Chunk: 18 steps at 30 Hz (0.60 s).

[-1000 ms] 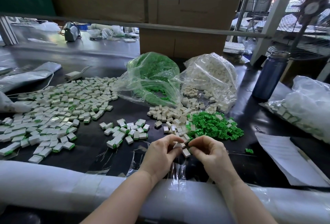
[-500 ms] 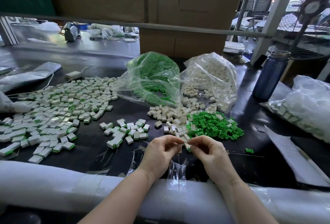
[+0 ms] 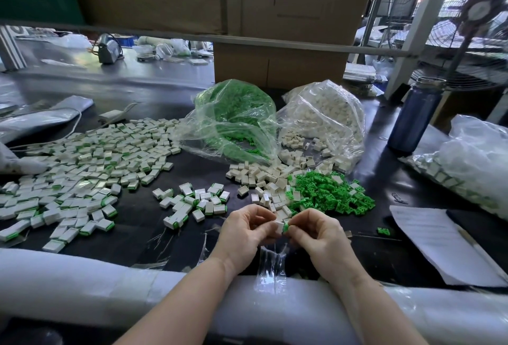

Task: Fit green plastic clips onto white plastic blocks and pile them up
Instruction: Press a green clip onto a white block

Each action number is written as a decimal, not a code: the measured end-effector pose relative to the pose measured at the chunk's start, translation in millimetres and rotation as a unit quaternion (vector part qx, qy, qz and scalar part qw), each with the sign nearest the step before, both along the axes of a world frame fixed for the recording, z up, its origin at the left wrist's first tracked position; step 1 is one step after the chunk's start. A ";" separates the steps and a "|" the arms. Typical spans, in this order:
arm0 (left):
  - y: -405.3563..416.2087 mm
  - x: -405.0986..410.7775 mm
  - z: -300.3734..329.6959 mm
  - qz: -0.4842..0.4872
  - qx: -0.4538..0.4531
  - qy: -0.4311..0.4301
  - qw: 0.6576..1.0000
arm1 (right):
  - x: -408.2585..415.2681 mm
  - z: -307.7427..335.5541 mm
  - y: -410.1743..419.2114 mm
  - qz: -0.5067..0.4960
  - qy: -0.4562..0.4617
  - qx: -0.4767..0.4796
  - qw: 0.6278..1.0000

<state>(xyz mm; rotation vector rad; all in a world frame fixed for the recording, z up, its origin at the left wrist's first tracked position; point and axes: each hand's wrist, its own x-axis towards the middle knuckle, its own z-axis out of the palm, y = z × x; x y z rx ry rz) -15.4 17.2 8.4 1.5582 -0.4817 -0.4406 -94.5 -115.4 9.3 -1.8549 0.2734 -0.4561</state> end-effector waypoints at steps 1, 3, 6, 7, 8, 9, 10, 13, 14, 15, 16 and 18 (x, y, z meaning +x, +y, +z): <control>-0.1 0.5 -0.3 0.006 0.002 -0.001 1.000 | -0.2 0.0 0.1 0.001 0.001 -0.001 1.000; -0.3 1.3 -0.7 0.020 0.007 -0.003 1.000 | -0.6 0.3 0.5 0.003 0.002 -0.005 1.000; -0.4 1.8 -1.6 0.039 0.014 -0.005 0.999 | -1.0 0.8 1.2 0.006 0.003 -0.008 1.000; -0.4 1.7 -1.6 0.041 0.017 -0.008 0.999 | -1.2 1.0 1.3 0.006 0.002 -0.006 1.000; -0.3 1.6 -1.6 0.040 0.019 -0.012 0.999 | -1.4 1.2 1.4 0.005 0.000 -0.003 1.000; 0.0 1.6 -1.6 0.038 0.022 -0.020 0.999 | -1.4 1.2 1.4 0.001 -0.004 0.001 1.000; 0.2 1.7 -1.6 0.035 0.027 -0.029 0.999 | -1.3 1.2 1.2 -0.006 -0.008 0.005 1.000; 1.1 2.5 -2.4 0.042 0.043 -0.047 0.997 | -1.7 1.8 0.8 -0.028 -0.017 0.017 0.999; 1.0 2.7 -2.5 0.049 0.046 -0.047 0.997 | -1.8 2.1 0.7 -0.030 -0.018 0.019 0.999; 0.8 3.0 -2.7 0.058 0.048 -0.046 0.996 | -2.3 2.3 0.6 -0.030 -0.018 0.017 0.999; 0.5 3.2 -2.8 0.068 0.048 -0.042 0.996 | -2.4 2.7 0.8 -0.028 -0.016 0.015 0.999; 0.2 3.2 -3.0 0.083 0.046 -0.030 0.995 | -3.0 3.5 1.2 -0.024 -0.012 0.012 1.000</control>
